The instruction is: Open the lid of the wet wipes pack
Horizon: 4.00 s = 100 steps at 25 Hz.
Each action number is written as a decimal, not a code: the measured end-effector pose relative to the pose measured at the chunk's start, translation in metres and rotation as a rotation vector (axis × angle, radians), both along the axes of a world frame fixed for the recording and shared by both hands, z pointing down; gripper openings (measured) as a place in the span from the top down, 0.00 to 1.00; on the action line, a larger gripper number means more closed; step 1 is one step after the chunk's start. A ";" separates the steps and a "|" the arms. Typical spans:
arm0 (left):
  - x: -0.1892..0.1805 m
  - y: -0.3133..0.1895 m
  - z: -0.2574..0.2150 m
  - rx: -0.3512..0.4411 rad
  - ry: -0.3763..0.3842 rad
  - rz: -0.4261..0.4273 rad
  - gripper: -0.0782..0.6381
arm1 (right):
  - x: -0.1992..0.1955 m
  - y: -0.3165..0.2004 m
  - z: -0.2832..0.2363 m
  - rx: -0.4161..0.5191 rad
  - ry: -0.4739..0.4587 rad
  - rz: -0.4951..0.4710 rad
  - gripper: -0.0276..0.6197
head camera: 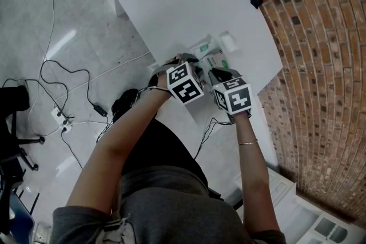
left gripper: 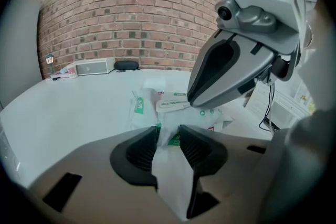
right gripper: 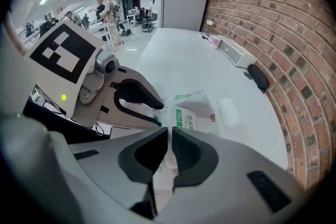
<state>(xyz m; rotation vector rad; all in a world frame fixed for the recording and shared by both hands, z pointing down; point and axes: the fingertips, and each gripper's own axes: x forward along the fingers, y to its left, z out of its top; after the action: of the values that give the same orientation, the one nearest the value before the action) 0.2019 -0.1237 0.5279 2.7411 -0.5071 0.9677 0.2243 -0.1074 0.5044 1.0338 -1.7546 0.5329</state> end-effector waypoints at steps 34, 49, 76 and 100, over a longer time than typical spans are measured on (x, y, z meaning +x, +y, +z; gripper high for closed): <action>-0.002 0.002 0.002 0.013 -0.005 0.001 0.70 | 0.001 -0.007 0.009 -0.067 0.039 -0.077 0.89; -0.002 0.001 0.002 0.012 -0.005 0.009 0.71 | 0.004 -0.008 0.005 -0.129 -0.119 -0.011 0.89; -0.004 0.001 0.004 0.002 0.001 -0.020 0.71 | 0.081 -0.058 -0.010 -0.006 -0.043 0.100 0.91; -0.005 0.000 0.004 -0.015 0.008 -0.023 0.71 | 0.093 -0.065 0.026 0.098 0.193 0.095 0.94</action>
<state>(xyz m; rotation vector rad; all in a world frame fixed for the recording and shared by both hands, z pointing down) 0.1967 -0.1233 0.5315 2.7182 -0.5271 0.9510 0.3168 -0.1721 0.5303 1.2017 -1.5795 0.3941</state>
